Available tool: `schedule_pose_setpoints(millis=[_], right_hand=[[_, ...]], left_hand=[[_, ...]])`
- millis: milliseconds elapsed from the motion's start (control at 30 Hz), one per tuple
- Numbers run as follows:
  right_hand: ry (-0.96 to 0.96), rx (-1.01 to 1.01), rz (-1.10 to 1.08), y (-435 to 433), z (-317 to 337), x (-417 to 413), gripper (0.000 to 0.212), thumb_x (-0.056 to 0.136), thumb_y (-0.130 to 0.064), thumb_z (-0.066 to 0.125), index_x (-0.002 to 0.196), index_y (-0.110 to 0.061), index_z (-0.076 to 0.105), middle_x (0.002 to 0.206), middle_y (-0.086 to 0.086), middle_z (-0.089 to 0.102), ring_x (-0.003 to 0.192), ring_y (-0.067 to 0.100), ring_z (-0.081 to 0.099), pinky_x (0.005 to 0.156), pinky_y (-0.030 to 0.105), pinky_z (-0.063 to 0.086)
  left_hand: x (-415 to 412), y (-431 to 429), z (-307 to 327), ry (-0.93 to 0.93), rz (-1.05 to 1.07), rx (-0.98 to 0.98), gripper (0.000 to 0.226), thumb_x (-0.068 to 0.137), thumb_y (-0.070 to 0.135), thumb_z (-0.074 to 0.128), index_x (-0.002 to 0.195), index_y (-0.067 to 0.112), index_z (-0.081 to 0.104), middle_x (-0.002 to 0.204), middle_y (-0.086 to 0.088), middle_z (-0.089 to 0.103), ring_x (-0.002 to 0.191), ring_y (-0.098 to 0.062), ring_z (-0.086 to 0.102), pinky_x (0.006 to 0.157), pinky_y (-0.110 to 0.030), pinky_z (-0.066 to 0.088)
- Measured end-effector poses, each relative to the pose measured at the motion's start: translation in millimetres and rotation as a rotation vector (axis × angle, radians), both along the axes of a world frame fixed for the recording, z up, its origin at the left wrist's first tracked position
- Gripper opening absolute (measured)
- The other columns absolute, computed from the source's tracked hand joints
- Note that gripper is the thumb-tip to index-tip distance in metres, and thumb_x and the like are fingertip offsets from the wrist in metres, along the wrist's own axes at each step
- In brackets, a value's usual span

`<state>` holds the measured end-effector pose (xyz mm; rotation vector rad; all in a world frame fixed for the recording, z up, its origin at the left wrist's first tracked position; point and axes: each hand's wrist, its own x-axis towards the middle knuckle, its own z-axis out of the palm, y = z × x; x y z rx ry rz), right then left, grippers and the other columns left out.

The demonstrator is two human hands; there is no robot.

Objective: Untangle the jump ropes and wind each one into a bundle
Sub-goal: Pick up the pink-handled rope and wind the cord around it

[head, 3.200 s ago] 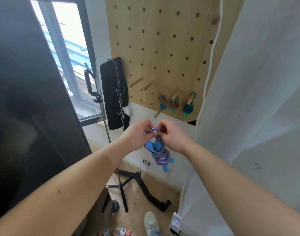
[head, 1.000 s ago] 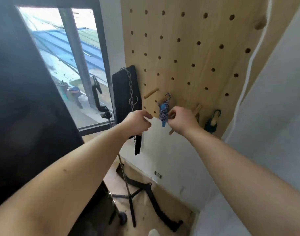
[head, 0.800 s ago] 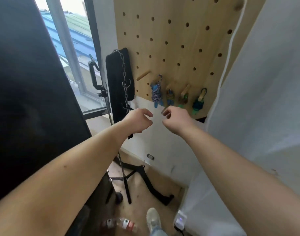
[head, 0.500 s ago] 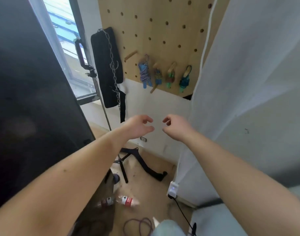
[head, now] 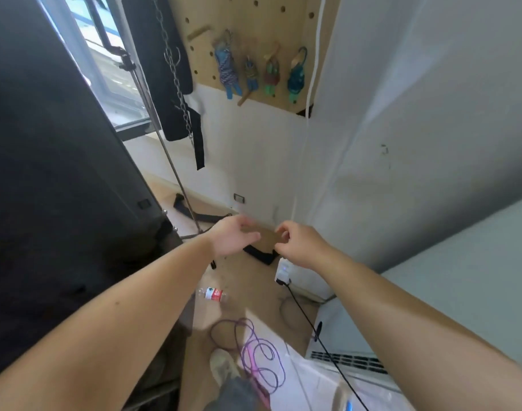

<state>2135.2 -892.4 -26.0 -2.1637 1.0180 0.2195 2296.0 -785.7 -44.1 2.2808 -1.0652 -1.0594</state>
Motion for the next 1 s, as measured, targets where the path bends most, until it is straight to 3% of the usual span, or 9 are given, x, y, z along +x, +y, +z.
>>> schedule_pose_setpoints(millis=[200,367,500,633,767,867,933,1000], right_hand=[[-0.009,0.053,0.049,41,-43,-60,0.042,0.090,-0.025,0.059,0.132,-0.021,0.058,0.127,0.002,0.062,0.116,0.023,0.061,0.097,0.029,0.047],[0.060,0.109,0.082,68,-99,-95,0.041,0.092,-0.028,0.061,0.132,-0.020,0.057,0.130,0.004,0.062,0.118,0.023,0.058,0.095,0.027,0.044],[0.107,0.168,0.055,86,-149,-115,0.043,0.091,-0.028,0.060,0.132,-0.016,0.058,0.129,0.006,0.063,0.120,0.025,0.058,0.095,0.029,0.045],[0.176,0.229,-0.015,102,-216,-128,0.044,0.090,-0.025,0.057,0.133,-0.017,0.057,0.125,0.007,0.064,0.114,0.025,0.061,0.089,0.029,0.047],[0.243,0.216,-0.072,116,-303,-131,0.039,0.086,-0.024,0.057,0.123,-0.014,0.063,0.119,0.011,0.068,0.116,0.031,0.060,0.091,0.030,0.048],[0.292,0.218,-0.090,128,-373,-133,0.032,0.093,-0.024,0.051,0.118,-0.009,0.065,0.111,0.015,0.070,0.111,0.035,0.061,0.092,0.036,0.050],[0.313,0.243,-0.089,136,-422,-134,0.033,0.096,-0.026,0.047,0.118,-0.008,0.064,0.109,0.015,0.069,0.109,0.035,0.062,0.092,0.038,0.050],[0.357,0.262,-0.061,143,-474,-136,0.033,0.096,-0.026,0.049,0.119,-0.008,0.062,0.111,0.014,0.069,0.109,0.035,0.062,0.092,0.038,0.050]], left_hand=[[-81,37,-44,-0.030,0.054,0.084,0.056,0.091,0.042,0.063,0.142,0.025,0.049,0.143,-0.001,0.054,0.128,-0.020,0.053,0.102,-0.027,0.041],[-120,72,-91,0.044,0.106,0.154,0.046,0.094,0.037,0.065,0.136,0.024,0.053,0.131,0.000,0.055,0.107,-0.015,0.053,0.090,-0.026,0.041],[-137,95,-140,0.029,0.019,0.254,0.042,0.096,0.035,0.059,0.135,0.022,0.054,0.133,-0.002,0.059,0.120,-0.022,0.056,0.095,-0.028,0.041],[-143,109,-199,0.048,-0.010,0.310,0.043,0.096,0.032,0.061,0.136,0.018,0.055,0.136,-0.003,0.057,0.125,-0.022,0.054,0.094,-0.020,0.036],[-142,119,-276,0.055,-0.077,0.341,0.027,0.097,0.027,0.061,0.122,0.016,0.059,0.129,-0.008,0.061,0.120,-0.027,0.057,0.096,-0.024,0.035],[-142,128,-348,0.076,-0.085,0.413,0.034,0.097,0.027,0.058,0.127,0.010,0.060,0.128,-0.010,0.063,0.120,-0.027,0.056,0.098,-0.025,0.036],[-144,136,-399,0.093,-0.068,0.441,0.037,0.097,0.030,0.059,0.130,0.014,0.058,0.131,-0.006,0.062,0.122,-0.024,0.055,0.092,-0.019,0.035],[-146,143,-452,0.115,-0.038,0.466,0.038,0.095,0.032,0.061,0.131,0.018,0.058,0.133,-0.003,0.060,0.124,-0.022,0.054,0.096,-0.019,0.034]])
